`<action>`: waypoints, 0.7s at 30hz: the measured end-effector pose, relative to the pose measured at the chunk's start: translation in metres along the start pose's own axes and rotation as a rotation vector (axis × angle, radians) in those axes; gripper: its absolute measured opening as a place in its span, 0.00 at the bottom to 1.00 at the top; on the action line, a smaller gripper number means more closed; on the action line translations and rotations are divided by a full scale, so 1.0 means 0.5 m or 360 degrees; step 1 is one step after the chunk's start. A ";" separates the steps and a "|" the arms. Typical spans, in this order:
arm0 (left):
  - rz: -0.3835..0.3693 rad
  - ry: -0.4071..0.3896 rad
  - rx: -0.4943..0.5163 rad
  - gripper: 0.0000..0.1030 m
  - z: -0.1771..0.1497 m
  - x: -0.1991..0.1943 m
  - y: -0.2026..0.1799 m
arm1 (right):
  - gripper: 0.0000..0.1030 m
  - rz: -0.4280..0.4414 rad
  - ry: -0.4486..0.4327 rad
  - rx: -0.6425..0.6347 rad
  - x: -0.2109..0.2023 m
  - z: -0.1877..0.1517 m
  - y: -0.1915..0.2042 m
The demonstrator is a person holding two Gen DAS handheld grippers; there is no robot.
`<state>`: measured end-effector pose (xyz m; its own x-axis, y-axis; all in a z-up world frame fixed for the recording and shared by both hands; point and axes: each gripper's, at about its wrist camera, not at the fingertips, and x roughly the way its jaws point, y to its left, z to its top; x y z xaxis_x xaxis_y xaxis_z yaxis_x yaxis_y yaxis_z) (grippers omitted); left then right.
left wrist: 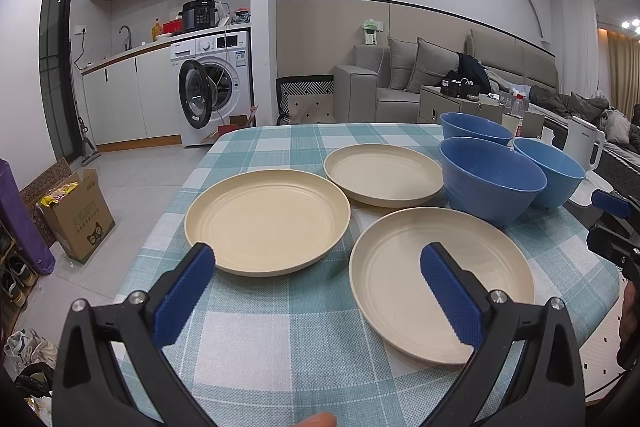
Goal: Organize plates and bowls
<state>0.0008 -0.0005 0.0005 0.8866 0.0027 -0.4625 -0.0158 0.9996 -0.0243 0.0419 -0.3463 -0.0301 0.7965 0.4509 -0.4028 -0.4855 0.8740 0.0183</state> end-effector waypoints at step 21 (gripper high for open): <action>0.0020 0.0004 -0.0007 1.00 0.000 0.004 0.004 | 1.00 0.0032 -0.0007 0.0018 0.001 0.002 0.010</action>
<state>0.0028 0.0017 -0.0004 0.8852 0.0152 -0.4650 -0.0289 0.9993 -0.0224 0.0402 -0.3414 -0.0290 0.7882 0.4695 -0.3979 -0.4975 0.8667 0.0371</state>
